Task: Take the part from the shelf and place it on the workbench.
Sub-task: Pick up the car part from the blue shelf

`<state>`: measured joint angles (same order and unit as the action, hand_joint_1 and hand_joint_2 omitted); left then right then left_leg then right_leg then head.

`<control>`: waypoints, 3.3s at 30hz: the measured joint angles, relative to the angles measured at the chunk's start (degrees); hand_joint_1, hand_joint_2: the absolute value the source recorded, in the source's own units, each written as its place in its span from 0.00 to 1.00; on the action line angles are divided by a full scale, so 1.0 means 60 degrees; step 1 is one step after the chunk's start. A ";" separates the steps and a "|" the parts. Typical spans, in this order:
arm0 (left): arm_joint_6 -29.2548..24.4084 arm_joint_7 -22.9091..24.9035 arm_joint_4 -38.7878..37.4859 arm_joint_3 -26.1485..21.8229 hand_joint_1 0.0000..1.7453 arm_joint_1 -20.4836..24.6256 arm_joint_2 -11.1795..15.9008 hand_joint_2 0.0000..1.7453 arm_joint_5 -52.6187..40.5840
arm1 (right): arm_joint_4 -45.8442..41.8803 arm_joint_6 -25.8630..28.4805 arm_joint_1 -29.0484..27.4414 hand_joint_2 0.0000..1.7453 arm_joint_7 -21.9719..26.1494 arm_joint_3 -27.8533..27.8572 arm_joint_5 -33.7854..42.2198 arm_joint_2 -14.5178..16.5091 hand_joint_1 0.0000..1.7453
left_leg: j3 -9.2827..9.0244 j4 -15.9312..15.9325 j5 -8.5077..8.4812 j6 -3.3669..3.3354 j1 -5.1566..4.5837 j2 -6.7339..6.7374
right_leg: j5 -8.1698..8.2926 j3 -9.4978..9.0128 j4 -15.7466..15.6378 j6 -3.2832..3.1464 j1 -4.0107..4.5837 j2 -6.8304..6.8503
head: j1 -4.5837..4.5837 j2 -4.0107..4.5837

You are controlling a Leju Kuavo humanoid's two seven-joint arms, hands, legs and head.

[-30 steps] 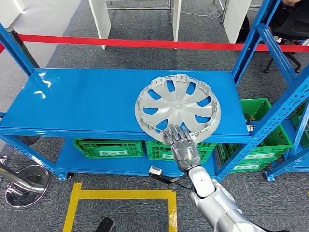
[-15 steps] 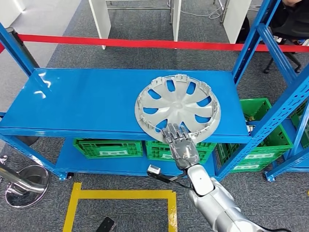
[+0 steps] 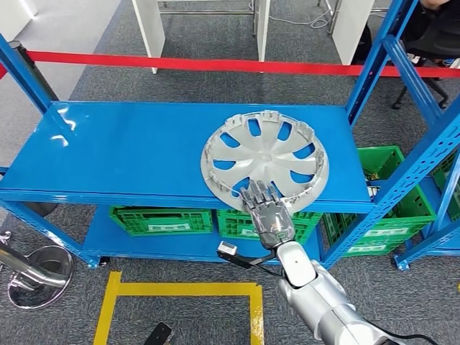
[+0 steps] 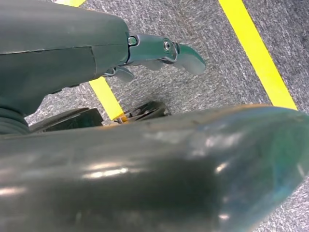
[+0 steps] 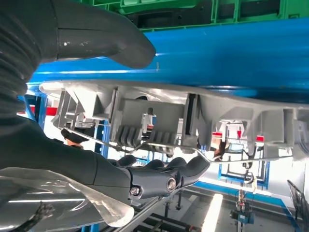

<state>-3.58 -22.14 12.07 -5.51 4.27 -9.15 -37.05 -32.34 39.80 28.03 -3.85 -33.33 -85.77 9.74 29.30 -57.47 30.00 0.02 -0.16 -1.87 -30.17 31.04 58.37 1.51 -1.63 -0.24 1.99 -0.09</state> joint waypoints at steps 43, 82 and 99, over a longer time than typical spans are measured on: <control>-0.0041 0.0076 0.0000 0.0007 0.00 0.0005 -0.0125 0.00 -0.0043 | 0.0920 0.0120 0.0594 1.00 -0.0559 0.0170 -0.0044 0.0332 1.00 | -0.0001 -0.0001 0.0000 0.0000 0.0000 0.0001 | 0.0000 -0.0001 0.0000 0.0000 0.0000 -0.0002 | 0.0002 0.0000; -0.0216 0.0000 0.0000 -0.0168 0.00 -0.0009 -0.0143 0.00 0.0121 | -0.7696 0.0102 -0.1054 1.00 -0.1737 -0.1951 -0.0678 -0.1300 1.00 | 0.0046 -0.0001 0.0000 0.0000 0.0000 0.0004 | 0.0000 0.0045 0.0000 0.0000 0.0000 -0.0010 | 0.0000 0.0000; -0.0200 0.0419 0.0000 -0.0295 0.00 -0.0008 -0.0135 0.00 0.0181 | -0.7137 0.0073 -0.0674 1.00 -0.1368 -0.3281 -0.0689 -0.1482 1.00 | 0.0052 -0.0001 0.0000 0.0000 0.0001 0.0003 | 0.0000 0.0045 0.0000 0.0000 0.0000 -0.0005 | 0.0000 0.0000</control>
<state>-4.79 -19.63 12.07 -7.28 4.23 -9.96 -35.97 -75.16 40.24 23.98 -12.06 -53.01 -89.90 0.85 29.61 -57.47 30.00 0.03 -0.16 -1.85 -30.17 31.31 58.37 1.51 -1.63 -0.27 1.99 -0.09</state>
